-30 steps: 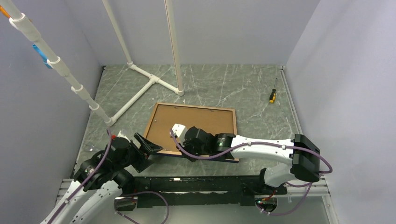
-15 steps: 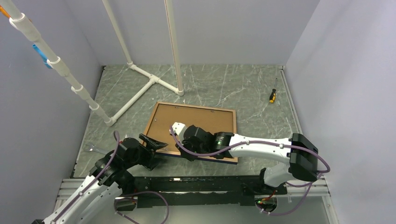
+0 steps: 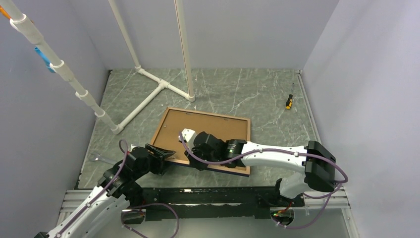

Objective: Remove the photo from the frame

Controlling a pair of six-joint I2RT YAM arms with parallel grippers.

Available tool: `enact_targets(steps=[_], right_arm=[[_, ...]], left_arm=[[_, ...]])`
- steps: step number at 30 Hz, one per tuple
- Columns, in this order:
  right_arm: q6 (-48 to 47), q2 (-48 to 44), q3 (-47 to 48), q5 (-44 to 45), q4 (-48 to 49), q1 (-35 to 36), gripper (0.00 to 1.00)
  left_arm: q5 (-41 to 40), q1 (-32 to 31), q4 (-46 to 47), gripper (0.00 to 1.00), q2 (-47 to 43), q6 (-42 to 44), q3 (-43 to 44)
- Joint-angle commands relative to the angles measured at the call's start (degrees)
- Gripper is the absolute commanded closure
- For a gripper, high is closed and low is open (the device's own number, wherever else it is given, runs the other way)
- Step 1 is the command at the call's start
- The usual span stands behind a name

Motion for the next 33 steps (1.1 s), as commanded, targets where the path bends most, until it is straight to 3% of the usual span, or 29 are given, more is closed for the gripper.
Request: enact_targets(steps=[1,6,11,15,17,22,27,33], right_arm=[[2.86,-0.24,3.42,-1.46,5.30,-0.22,1.00],[3.08,0.05,4.36,-1.67,4.63,-0.21,1.00],[2.65,0.50,7.78,1.37,-1.92,0.41,1.00],[2.35,0.31,11.99,11.05,-10.52,4.26,0.60],[2.02,0.37,13.93,16.62,-13.81,7.38,0.40],[3.62,2.70,19.38,29.33,-23.42,14.24,0.06],[4.89,7.78,23.63,42.82,-31.52,21.20,0.02],[4.75,17.42,29.44,53.58,-41.18,23.60,0.06]], left_arm=[[-1.45,-0.11,5.11,0.44,-0.29,-0.86,-1.00],[-2.17,-0.12,4.31,0.65,-0.07,0.23,-0.06],[-2.80,-0.12,-0.22,0.90,0.33,0.39,2.90],[-2.37,-0.06,-4.40,1.00,1.08,-0.58,5.35],[-2.30,-0.05,-5.73,1.00,1.66,-0.87,6.72],[-1.99,-0.12,-8.67,1.00,2.34,-2.15,9.00],[-1.70,-0.07,-10.82,1.00,2.25,-3.98,10.41],[-1.97,-0.12,-12.41,1.00,2.31,-4.80,11.57]])
